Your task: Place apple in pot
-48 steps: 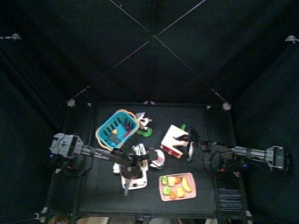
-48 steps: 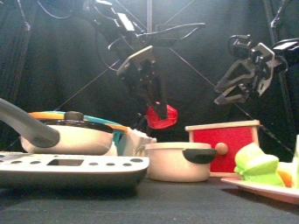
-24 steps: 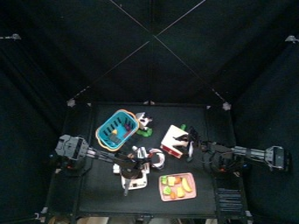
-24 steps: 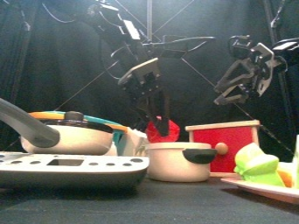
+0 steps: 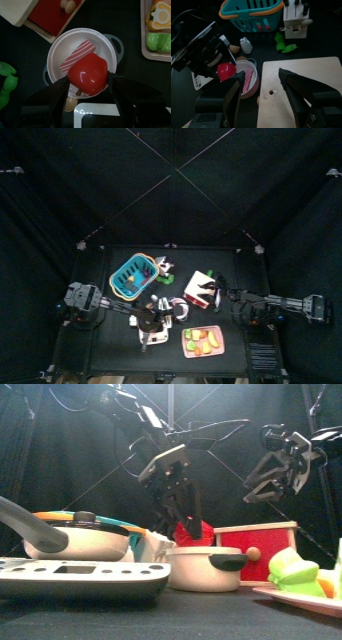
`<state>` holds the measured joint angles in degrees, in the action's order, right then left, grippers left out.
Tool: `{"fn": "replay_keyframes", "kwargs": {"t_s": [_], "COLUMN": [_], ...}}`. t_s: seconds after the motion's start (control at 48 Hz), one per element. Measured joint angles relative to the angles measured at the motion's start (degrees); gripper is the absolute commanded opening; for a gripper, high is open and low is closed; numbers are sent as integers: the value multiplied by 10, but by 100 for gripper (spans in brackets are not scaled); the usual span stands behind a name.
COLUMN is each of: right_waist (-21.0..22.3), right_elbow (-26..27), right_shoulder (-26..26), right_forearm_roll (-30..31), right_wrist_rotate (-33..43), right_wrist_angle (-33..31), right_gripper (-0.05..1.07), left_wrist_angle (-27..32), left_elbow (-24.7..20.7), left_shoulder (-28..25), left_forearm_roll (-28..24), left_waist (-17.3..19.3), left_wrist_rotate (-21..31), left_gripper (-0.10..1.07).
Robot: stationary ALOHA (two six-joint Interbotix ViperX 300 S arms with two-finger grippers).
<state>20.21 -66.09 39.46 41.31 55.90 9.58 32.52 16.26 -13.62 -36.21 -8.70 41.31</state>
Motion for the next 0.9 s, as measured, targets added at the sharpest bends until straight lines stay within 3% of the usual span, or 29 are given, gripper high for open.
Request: {"fn": "replay_keyframes", "kwargs": {"t_s": [0.625, 0.896], "right_waist": [-1, 0], "right_elbow": [1, 8], "right_shoulder": [-4, -12], "right_forearm_roll": [-1, -1], "right_wrist_rotate": [0, 0], "right_wrist_angle": [4, 9], "right_gripper": [90, 90], "left_wrist_angle": [-32, -32], "left_elbow": [0, 3], "left_shoulder": [0, -3], "left_forearm_roll": [16, 18], "left_waist": [8, 18], "left_wrist_rotate": [0, -1], "left_gripper": [89, 102]}}
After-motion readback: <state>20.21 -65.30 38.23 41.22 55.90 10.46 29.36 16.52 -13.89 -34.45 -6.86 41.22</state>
